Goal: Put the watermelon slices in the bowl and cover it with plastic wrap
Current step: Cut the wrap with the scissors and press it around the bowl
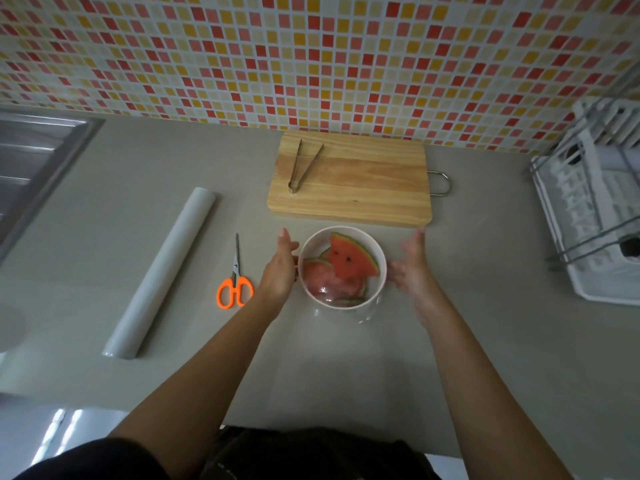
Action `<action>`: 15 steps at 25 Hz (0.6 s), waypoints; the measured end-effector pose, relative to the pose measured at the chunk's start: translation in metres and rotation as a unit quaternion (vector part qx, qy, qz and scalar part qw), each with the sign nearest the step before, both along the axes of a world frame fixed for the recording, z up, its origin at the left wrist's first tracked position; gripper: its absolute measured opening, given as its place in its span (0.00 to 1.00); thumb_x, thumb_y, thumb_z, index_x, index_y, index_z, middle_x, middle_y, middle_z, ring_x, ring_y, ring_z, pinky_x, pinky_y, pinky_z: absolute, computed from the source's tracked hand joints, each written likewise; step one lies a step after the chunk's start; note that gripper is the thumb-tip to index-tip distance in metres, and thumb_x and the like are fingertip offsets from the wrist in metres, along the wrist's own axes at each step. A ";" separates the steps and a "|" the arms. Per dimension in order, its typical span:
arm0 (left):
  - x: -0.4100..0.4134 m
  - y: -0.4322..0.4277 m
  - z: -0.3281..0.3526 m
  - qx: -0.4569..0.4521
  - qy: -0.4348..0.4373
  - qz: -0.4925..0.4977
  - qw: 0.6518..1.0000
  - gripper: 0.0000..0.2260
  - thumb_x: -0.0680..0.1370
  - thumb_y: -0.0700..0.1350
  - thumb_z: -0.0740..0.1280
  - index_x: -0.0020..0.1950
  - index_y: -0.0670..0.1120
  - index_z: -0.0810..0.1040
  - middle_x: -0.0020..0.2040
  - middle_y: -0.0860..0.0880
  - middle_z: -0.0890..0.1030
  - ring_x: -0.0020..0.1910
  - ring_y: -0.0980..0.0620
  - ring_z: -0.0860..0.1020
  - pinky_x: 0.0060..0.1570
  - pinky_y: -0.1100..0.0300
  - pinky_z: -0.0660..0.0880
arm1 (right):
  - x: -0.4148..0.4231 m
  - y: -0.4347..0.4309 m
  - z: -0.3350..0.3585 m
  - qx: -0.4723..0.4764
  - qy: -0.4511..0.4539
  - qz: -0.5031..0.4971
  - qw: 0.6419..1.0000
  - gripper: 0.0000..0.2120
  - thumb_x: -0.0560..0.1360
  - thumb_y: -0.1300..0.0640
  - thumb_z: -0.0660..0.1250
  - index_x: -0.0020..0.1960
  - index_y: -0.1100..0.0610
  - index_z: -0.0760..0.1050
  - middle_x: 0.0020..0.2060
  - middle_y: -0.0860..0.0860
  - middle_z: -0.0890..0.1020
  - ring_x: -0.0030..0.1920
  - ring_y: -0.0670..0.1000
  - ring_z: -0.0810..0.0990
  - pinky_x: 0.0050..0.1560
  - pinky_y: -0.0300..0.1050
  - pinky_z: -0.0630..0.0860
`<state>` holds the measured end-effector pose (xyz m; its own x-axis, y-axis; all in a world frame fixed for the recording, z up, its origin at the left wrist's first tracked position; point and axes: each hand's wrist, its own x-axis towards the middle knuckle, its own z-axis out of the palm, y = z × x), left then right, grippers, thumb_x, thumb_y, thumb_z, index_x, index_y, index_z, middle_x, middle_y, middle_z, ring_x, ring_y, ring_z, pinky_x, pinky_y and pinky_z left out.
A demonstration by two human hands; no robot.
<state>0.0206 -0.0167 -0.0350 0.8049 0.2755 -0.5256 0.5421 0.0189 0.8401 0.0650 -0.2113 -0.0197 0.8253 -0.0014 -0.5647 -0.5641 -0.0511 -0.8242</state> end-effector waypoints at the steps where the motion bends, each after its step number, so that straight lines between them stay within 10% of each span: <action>1: -0.014 0.000 -0.005 0.007 0.010 0.032 0.999 0.33 0.75 0.70 0.43 0.63 0.50 0.72 0.54 0.41 0.81 0.53 0.43 0.79 0.54 0.49 0.74 | 0.007 0.004 0.004 0.023 -0.031 -0.014 0.999 0.33 0.78 0.38 0.38 0.76 0.55 0.49 0.73 0.59 0.62 0.70 0.58 0.68 0.61 0.43 0.63; 3: -0.038 -0.001 -0.010 0.031 0.022 0.069 0.997 0.36 0.67 0.75 0.43 0.56 0.52 0.73 0.47 0.43 0.82 0.46 0.46 0.80 0.46 0.52 0.74 | 0.016 0.005 0.008 -0.006 -0.107 -0.022 0.994 0.29 0.80 0.42 0.40 0.76 0.55 0.51 0.74 0.57 0.60 0.72 0.55 0.65 0.70 0.47 0.60; 8: 0.005 0.007 -0.001 0.030 -0.047 0.053 0.997 0.34 0.71 0.69 0.45 0.68 0.51 0.68 0.61 0.46 0.77 0.59 0.47 0.76 0.66 0.45 0.66 | -0.030 -0.001 0.005 -0.199 -0.139 -0.062 0.968 0.38 0.72 0.31 0.42 0.67 0.59 0.66 0.65 0.56 0.73 0.65 0.55 0.71 0.62 0.48 0.65; 15: -0.018 -0.007 -0.003 -0.050 -0.019 0.094 0.994 0.26 0.80 0.63 0.47 0.66 0.48 0.71 0.51 0.43 0.81 0.51 0.47 0.78 0.64 0.50 0.68 | -0.042 0.027 -0.008 -0.049 -0.036 -0.080 0.995 0.32 0.79 0.39 0.43 0.73 0.60 0.56 0.62 0.48 0.63 0.60 0.46 0.67 0.61 0.41 0.62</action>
